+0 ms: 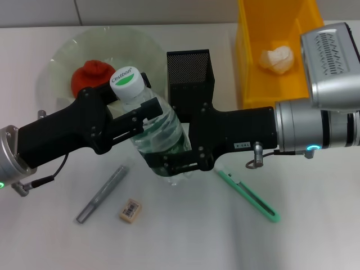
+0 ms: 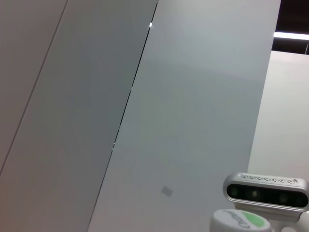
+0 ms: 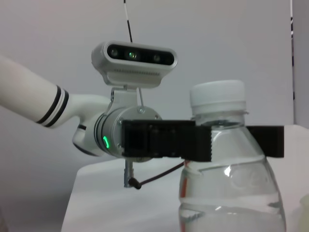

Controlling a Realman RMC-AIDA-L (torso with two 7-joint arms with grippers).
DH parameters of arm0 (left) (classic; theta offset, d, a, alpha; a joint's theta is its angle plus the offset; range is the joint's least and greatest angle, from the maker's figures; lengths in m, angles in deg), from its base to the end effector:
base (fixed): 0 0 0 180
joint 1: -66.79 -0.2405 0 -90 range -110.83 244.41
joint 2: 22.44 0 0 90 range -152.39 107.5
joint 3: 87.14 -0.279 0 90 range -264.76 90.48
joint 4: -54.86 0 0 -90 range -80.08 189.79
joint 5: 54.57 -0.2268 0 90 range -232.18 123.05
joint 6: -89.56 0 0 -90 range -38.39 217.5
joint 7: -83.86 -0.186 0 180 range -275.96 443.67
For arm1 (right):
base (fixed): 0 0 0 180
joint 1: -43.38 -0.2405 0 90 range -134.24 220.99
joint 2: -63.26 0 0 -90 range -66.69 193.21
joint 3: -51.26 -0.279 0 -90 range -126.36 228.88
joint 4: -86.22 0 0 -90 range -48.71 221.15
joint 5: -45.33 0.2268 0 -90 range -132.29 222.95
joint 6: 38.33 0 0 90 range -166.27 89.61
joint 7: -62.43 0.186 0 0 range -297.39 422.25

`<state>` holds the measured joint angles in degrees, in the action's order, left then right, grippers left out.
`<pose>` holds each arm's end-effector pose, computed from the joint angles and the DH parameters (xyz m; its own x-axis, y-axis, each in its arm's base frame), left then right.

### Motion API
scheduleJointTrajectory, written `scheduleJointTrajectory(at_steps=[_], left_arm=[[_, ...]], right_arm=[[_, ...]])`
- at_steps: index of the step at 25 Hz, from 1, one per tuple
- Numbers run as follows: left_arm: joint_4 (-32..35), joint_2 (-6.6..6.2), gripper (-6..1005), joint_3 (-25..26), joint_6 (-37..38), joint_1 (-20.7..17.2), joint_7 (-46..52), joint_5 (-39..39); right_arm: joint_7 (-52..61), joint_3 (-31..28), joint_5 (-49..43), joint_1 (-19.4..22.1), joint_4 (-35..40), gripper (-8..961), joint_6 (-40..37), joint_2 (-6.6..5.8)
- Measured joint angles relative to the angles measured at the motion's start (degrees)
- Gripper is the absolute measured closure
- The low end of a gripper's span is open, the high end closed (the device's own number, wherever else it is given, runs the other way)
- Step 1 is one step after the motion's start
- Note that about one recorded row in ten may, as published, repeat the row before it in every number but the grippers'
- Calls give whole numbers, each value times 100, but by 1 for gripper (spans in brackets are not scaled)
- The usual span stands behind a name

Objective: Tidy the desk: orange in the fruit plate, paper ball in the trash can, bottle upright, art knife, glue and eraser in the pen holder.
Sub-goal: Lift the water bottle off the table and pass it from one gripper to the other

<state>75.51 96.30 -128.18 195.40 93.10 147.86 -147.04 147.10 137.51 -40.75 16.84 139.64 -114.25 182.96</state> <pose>-0.2424 0.3105 -0.0408 0.4869 0.2013 0.8499 0.3785 -0.9256 0.0024 0.1561 0.3430 -0.1163 0.8581 -0.1487 -0.4915 -0.1745 -0.9846 -0.0067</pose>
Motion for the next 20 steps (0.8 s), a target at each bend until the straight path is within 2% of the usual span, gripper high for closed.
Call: scheduleJointTrajectory(at_steps=[14, 20], left_arm=[[-62, -6, 407, -7, 6, -9, 121, -25], [-57, -25, 479, -36, -138, 20, 421, -34]], right_arm=[[-91, 144, 145, -63, -216, 192, 2, 0], [-123, 154, 145, -69, -280, 192, 3, 0]])
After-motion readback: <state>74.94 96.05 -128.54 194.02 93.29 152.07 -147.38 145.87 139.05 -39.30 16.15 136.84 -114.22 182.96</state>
